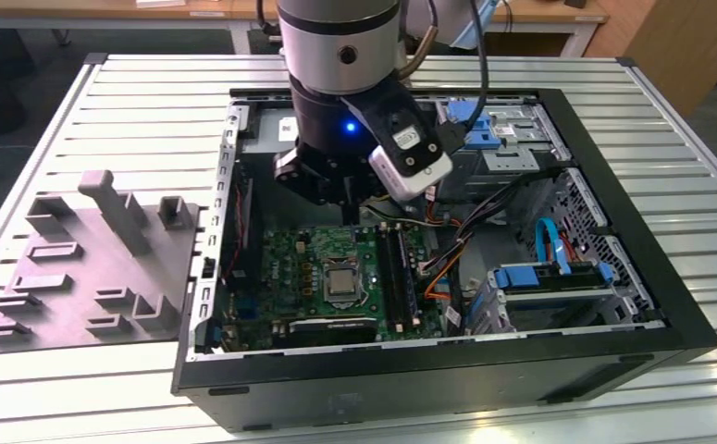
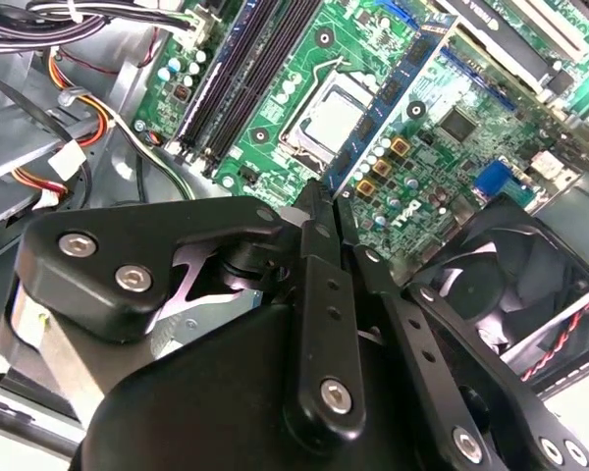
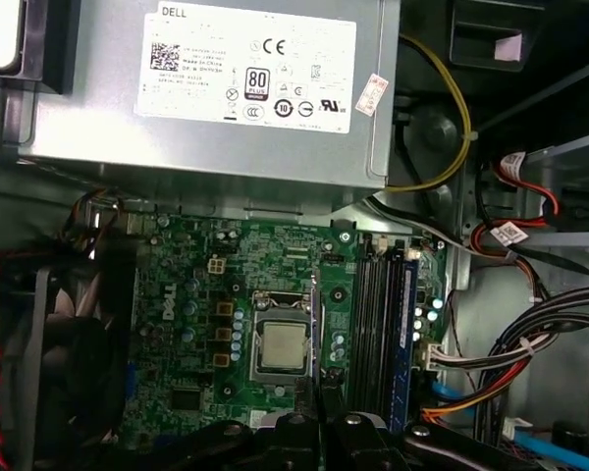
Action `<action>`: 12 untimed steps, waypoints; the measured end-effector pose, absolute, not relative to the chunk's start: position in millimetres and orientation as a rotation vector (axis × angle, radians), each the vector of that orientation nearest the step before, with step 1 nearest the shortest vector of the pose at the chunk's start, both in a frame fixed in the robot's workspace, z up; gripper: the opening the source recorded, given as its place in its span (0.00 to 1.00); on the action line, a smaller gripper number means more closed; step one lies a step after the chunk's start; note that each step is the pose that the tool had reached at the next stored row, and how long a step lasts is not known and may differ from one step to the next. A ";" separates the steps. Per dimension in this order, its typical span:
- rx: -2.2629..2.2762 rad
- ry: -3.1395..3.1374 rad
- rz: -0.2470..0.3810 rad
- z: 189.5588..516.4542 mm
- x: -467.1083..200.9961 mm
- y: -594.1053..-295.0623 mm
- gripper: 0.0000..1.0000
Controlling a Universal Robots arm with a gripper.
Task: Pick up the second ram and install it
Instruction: 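Insert the second ram into the second slot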
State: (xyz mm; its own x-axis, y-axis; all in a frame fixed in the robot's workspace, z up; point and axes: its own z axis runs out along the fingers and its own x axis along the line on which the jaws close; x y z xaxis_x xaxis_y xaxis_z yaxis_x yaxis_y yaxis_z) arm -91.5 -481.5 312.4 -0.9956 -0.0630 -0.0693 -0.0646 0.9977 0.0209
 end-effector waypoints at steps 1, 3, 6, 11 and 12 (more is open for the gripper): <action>-0.098 3.071 0.036 312.0 -90.2 -481.5 0.14; -0.098 3.071 0.036 311.2 -87.0 -481.5 0.14; -0.098 3.071 0.036 310.3 -80.3 -481.5 0.14; -0.098 3.072 0.036 308.8 -65.8 -481.5 0.14; -0.098 3.072 0.036 308.5 -62.8 -481.5 0.14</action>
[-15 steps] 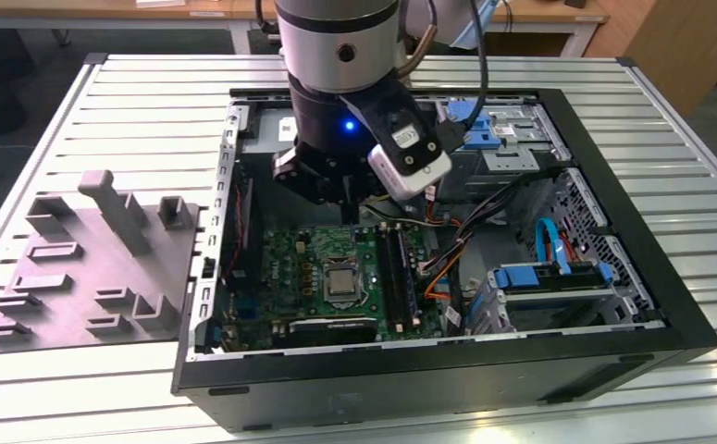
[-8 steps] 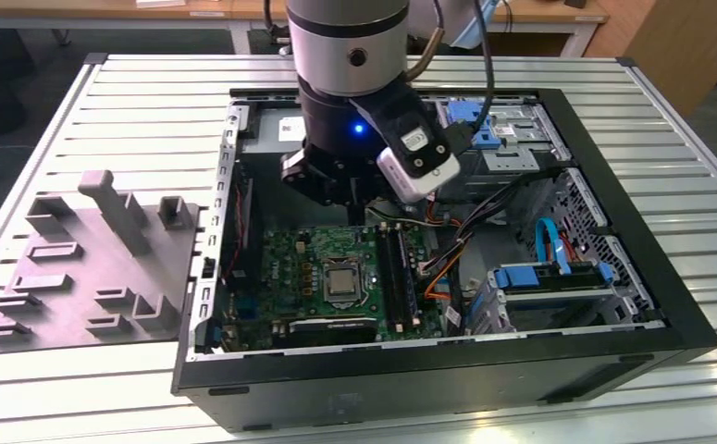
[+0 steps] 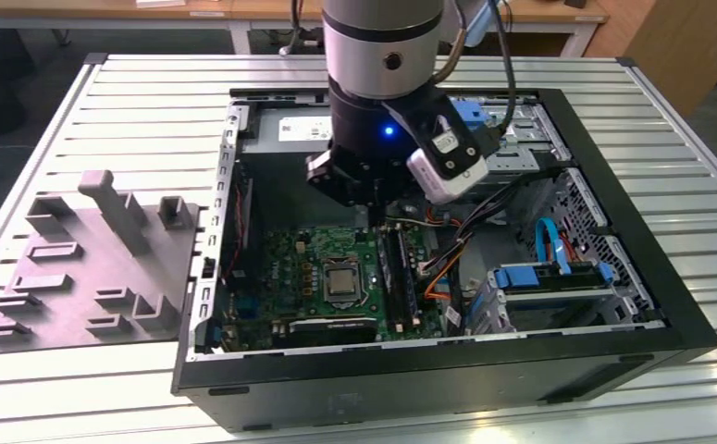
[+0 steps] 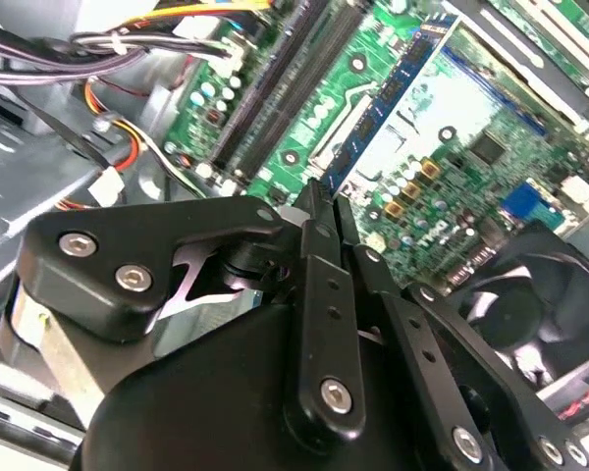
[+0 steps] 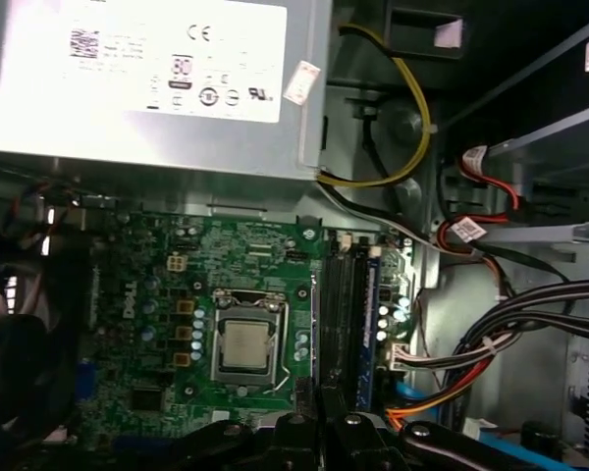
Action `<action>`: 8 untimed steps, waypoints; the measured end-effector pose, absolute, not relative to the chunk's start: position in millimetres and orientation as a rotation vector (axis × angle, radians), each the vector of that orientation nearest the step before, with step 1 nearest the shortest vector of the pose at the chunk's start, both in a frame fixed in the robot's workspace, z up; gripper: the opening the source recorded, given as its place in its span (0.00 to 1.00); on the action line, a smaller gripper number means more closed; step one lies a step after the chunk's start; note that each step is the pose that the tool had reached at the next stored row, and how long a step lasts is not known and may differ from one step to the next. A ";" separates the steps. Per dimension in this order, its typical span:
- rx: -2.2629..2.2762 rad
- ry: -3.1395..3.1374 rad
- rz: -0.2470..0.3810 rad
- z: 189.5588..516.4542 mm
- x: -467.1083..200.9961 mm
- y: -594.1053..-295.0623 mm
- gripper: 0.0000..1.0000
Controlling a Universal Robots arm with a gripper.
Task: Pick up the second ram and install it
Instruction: 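Insert the second ram into the second slot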
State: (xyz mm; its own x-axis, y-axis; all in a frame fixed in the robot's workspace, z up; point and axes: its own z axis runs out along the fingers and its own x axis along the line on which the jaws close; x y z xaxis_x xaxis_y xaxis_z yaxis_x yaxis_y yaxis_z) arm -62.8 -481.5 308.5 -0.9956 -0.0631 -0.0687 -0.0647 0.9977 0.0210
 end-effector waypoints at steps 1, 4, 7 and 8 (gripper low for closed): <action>-0.098 3.072 0.036 308.2 -59.7 -481.5 0.14; -0.098 3.072 0.036 307.4 -51.1 -481.5 0.14; -0.098 3.072 0.036 305.2 -46.0 -481.5 0.14; -0.098 3.072 0.036 303.6 -45.7 -481.5 0.14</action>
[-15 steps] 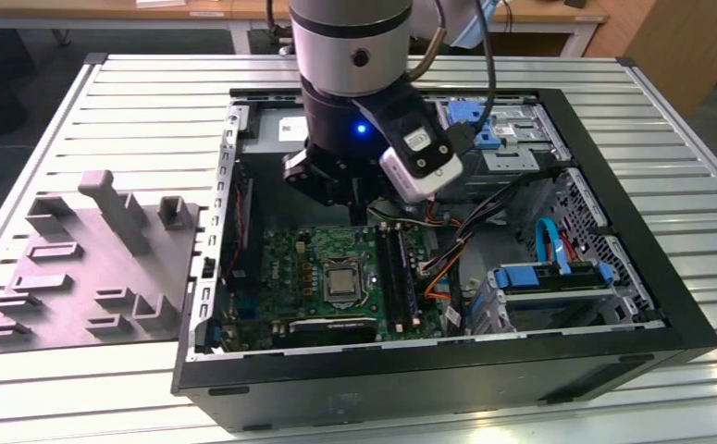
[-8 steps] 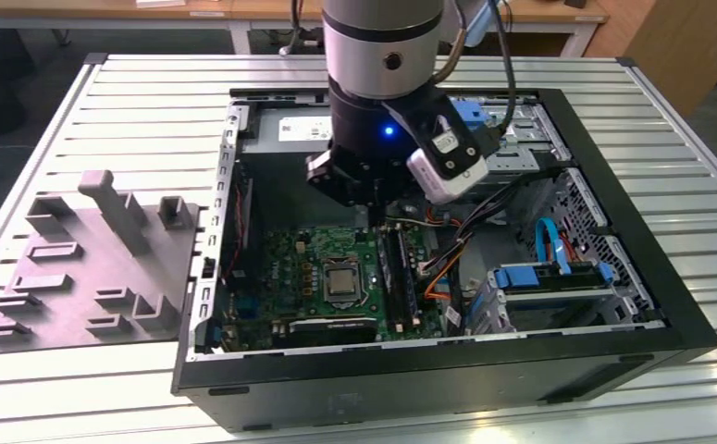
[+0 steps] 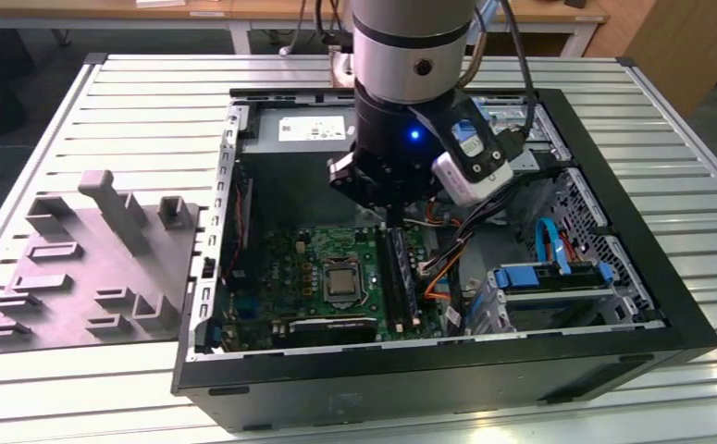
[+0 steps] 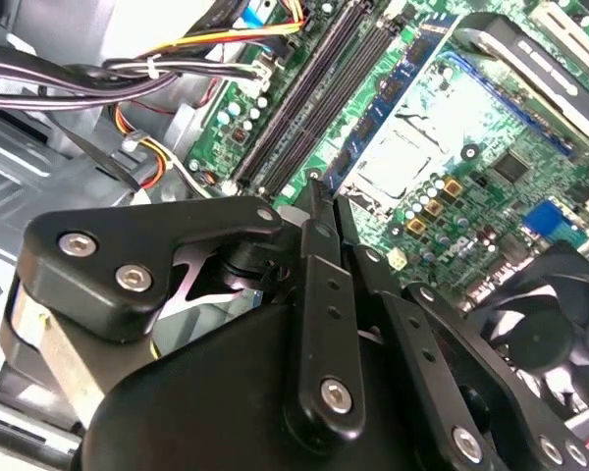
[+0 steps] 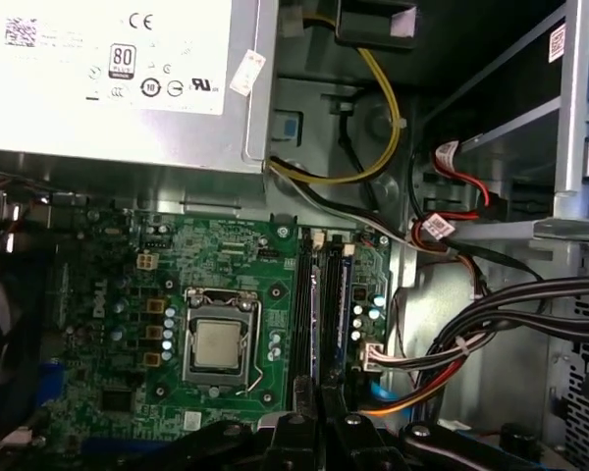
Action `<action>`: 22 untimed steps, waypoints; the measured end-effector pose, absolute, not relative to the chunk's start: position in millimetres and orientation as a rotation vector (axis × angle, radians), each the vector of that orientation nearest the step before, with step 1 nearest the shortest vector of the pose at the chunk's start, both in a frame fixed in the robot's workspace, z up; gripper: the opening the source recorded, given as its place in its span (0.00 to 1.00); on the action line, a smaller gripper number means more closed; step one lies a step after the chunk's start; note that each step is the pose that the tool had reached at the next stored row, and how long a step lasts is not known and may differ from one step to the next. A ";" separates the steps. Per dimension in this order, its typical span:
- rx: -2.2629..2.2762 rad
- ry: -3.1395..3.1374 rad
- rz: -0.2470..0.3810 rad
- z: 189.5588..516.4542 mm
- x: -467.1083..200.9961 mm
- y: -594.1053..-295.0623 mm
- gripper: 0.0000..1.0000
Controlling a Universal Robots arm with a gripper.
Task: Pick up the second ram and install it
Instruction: 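Insert the second ram into the second slot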
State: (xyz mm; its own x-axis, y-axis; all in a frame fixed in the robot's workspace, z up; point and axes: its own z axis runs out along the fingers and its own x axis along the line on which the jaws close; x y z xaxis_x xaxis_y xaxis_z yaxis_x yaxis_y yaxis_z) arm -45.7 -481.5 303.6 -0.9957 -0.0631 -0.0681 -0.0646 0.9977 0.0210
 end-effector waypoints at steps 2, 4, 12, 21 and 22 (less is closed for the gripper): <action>-0.098 3.073 0.036 300.3 -45.7 -481.5 0.14; -0.097 3.073 0.036 297.0 -45.7 -481.5 0.14; -0.090 3.086 0.036 284.9 -45.7 -481.5 0.14; -0.082 3.095 0.036 276.6 -41.7 -481.4 0.14; -0.080 3.095 0.036 275.9 -41.3 -481.4 0.14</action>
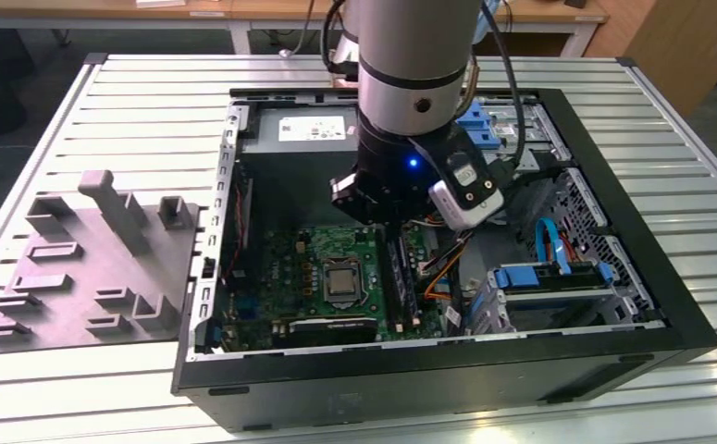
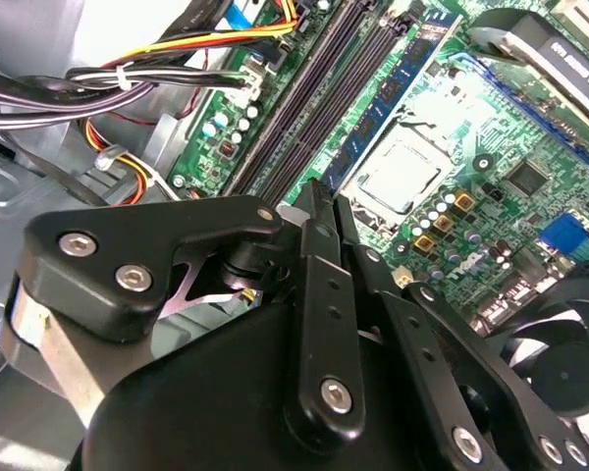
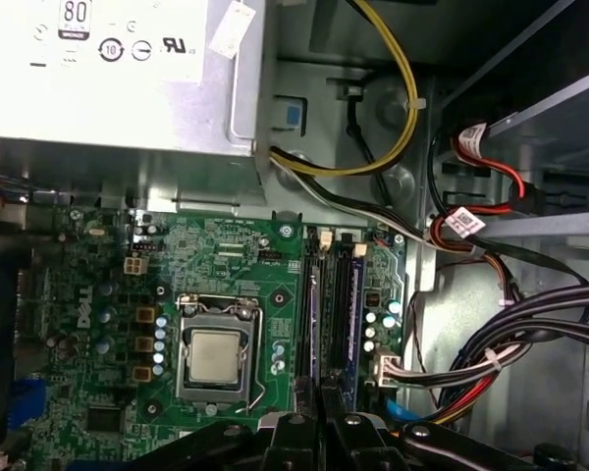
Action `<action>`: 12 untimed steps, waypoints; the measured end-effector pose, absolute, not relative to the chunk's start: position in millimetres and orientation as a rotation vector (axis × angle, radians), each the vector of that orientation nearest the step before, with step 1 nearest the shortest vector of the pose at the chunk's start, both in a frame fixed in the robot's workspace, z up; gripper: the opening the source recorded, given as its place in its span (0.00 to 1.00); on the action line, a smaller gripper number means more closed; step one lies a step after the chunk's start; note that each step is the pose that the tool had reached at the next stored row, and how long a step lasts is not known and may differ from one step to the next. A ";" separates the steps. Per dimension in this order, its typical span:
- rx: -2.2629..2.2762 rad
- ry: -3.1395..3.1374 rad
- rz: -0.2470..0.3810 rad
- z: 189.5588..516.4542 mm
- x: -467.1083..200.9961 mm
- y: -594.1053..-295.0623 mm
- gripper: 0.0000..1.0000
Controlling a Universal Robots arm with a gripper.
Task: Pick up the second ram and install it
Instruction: 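Insert the second ram into the second slot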
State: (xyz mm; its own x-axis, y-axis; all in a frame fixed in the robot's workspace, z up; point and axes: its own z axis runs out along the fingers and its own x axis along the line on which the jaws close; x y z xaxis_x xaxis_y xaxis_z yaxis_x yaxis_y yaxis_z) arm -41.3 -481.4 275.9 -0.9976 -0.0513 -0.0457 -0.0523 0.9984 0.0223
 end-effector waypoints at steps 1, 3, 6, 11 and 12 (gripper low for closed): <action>-0.072 3.095 0.036 275.2 -41.2 -481.4 0.14; -0.037 3.096 0.035 274.0 -41.1 -481.4 0.14; -0.024 3.096 0.035 273.0 -40.5 -481.4 0.14; -0.024 3.096 0.035 270.4 -39.7 -481.3 0.14; -0.024 3.096 0.035 269.3 -39.4 -481.3 0.14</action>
State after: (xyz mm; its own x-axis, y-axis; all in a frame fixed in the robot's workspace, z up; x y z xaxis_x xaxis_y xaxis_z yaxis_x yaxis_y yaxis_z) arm -39.4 -481.3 269.3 -0.9988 -0.0148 -0.0458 -0.0158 0.9996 0.0223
